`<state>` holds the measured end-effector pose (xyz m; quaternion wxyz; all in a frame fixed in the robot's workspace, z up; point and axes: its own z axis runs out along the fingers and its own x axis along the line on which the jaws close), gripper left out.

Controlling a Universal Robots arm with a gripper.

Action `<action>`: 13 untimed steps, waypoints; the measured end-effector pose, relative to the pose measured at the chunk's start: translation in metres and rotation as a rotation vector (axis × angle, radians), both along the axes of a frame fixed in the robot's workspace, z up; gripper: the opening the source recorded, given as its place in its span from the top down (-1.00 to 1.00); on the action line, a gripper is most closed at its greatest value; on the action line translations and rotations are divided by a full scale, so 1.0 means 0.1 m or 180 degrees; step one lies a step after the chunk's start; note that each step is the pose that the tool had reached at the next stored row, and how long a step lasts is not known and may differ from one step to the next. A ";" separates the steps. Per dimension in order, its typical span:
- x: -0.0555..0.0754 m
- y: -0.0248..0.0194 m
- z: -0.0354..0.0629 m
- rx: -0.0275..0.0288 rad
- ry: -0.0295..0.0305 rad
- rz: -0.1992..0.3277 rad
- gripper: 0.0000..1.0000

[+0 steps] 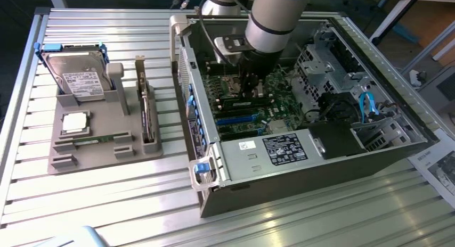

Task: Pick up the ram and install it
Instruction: 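Press down the ram until it locks into place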

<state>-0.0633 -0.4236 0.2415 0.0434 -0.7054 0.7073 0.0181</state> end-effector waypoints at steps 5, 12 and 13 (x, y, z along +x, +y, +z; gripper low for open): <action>0.10 -0.003 0.000 0.0000 0.0028 0.0000 0.80; 0.10 -0.002 -0.016 0.0000 0.0029 0.0000 0.80; 0.10 -0.002 -0.023 0.0000 0.0029 0.0000 0.80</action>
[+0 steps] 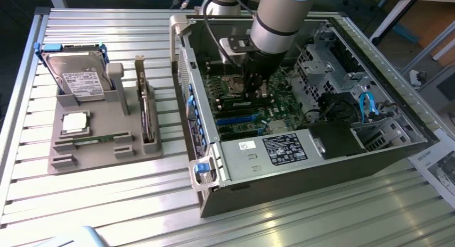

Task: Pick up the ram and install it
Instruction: 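Press down the ram until it locks into place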

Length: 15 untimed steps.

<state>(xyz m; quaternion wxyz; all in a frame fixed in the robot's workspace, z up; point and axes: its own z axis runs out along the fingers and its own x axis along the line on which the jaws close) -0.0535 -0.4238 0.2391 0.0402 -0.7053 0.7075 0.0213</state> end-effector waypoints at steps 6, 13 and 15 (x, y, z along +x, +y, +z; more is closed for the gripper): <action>0.00 -0.001 -0.023 0.0000 0.0000 0.0000 0.80; 0.00 -0.001 -0.039 0.0000 0.0000 0.0000 0.80; 0.00 -0.001 -0.059 -0.0001 0.0000 0.0000 0.80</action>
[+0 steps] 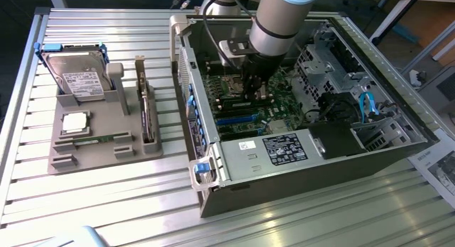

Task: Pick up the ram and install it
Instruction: 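Press down the ram until it locks into place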

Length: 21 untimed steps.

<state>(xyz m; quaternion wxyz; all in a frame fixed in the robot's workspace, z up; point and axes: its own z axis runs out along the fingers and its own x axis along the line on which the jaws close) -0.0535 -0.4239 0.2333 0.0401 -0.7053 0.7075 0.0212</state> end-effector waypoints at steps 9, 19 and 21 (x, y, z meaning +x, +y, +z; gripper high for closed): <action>0.00 -0.001 -0.019 0.0000 0.0000 0.0000 0.80; 0.00 -0.001 0.052 0.0001 0.0001 0.0000 0.80; 0.00 -0.001 0.075 0.0001 0.0001 0.0000 0.80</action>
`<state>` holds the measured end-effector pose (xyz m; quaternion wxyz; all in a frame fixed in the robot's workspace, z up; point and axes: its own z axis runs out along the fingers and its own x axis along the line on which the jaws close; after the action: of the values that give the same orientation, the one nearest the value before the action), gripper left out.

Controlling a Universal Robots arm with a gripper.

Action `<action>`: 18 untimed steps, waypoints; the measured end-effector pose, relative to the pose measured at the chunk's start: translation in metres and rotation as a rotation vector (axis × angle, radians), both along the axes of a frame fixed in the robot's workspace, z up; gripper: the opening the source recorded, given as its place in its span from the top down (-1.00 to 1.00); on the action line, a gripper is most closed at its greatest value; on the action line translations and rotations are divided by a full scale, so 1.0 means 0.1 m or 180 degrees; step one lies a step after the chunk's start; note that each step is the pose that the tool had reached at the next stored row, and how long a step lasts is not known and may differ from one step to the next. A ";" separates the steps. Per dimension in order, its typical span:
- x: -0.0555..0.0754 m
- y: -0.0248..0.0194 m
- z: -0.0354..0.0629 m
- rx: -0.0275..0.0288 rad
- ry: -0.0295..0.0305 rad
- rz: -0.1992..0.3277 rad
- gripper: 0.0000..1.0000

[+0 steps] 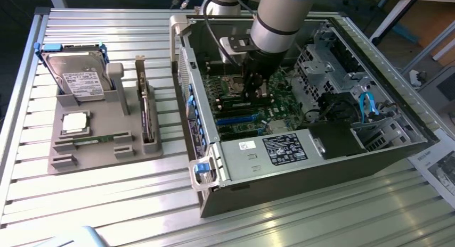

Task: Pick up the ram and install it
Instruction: 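Press down the ram until it locks into place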

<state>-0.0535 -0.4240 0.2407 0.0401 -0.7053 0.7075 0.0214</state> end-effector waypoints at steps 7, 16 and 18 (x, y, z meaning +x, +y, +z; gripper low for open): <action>-0.06 -0.001 0.001 0.0001 -0.0018 0.0000 0.80; -0.13 0.000 0.001 0.0041 -0.0046 -0.0001 0.80; -0.13 0.000 0.001 0.0041 -0.0046 -0.0001 0.80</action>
<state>-0.0669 -0.4240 0.2408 0.0497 -0.7050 0.7071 0.0208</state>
